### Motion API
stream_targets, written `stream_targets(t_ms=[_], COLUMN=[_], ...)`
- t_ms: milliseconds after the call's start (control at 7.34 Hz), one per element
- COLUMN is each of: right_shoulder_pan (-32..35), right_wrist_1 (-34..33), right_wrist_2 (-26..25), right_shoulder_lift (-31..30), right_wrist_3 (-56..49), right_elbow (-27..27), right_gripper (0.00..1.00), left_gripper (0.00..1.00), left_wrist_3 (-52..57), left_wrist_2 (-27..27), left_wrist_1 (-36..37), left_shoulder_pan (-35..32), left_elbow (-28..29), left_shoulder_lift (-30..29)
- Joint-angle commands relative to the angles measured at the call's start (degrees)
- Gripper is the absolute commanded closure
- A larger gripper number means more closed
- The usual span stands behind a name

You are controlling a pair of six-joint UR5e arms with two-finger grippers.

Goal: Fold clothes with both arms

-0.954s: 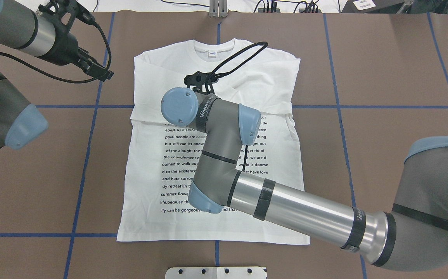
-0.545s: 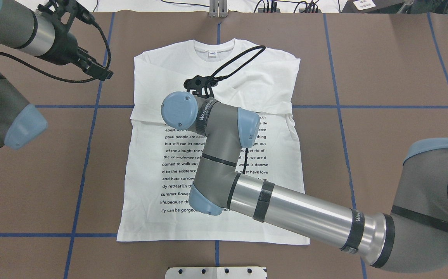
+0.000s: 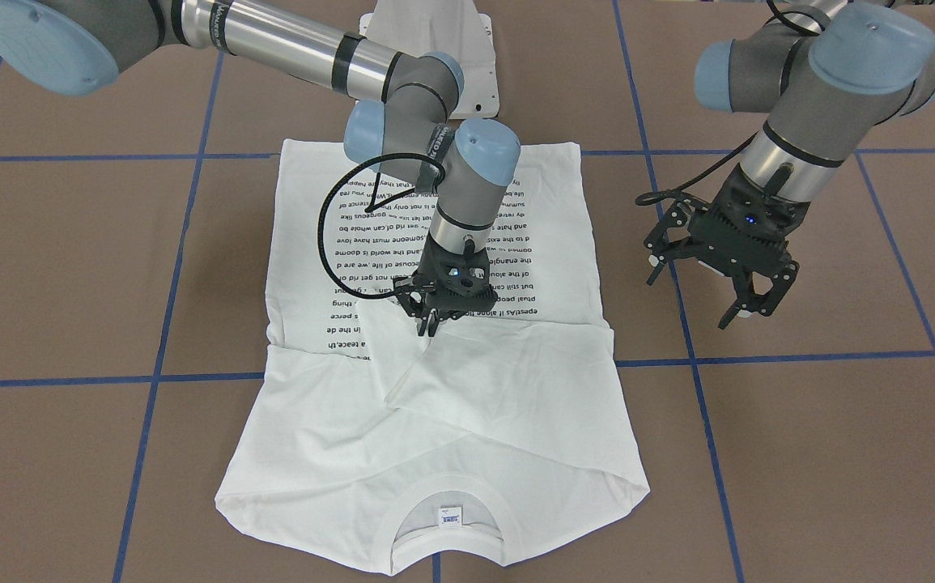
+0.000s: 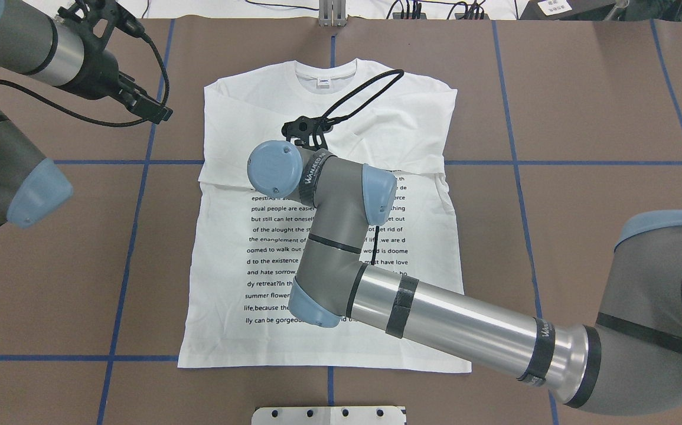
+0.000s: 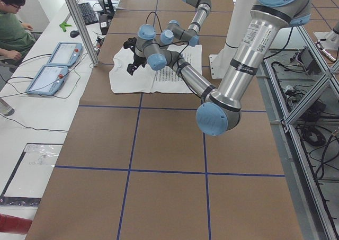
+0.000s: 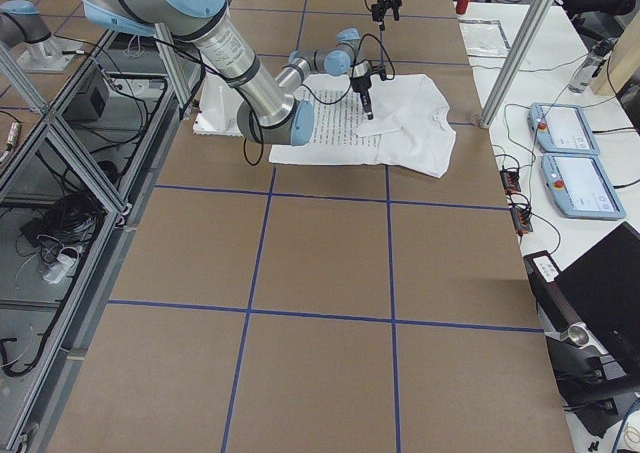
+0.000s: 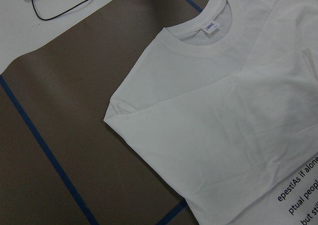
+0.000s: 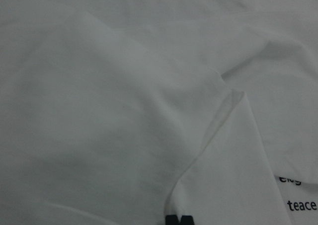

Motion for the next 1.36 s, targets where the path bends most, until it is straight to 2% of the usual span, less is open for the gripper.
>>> stream_targets(t_ms=[0, 136, 409, 818, 954, 1090, 1227], right_shoulder_pan=[1.2, 2.9, 4.1, 4.3, 4.2, 4.2, 4.7], right_wrist_1=[-2.1, -4.5, -6.9, -7.0, -6.8, -6.4, -6.3], right_wrist_2=[0.4, 0.7, 0.6, 0.4, 0.1, 0.0, 0.5], right_shoulder_lift=[0.0, -1.6, -11.5, -19.9, -19.7, -19.3, -17.9], right_wrist_3=[-0.2, -1.2, -5.4, -5.5, -5.6, -5.7, -5.9], right_elbow=[0.8, 3.3, 14.5, 23.0, 22.5, 22.2, 22.6], right_gripper=[1.0, 1.0, 1.0, 1.0, 0.83, 0.01, 0.0], left_gripper=[0.0, 0.0, 0.0, 0.0, 0.0, 0.0, 0.0], left_wrist_3=[0.0, 0.0, -0.1, -0.4, -0.5, -0.5, -1.0], left_wrist_2=[0.0, 0.0, 0.0, 0.0, 0.0, 0.0, 0.0], left_wrist_1=[0.0, 0.0, 0.0, 0.0, 0.0, 0.0, 0.0], left_shoulder_pan=[0.0, 0.0, 0.0, 0.0, 0.1, 0.1, 0.1], left_elbow=[0.0, 0.0, -0.3, -0.5, -0.5, -0.8, -1.1], left_shoulder_lift=[0.0, 0.0, 0.0, 0.0, 0.2, 0.4, 0.6])
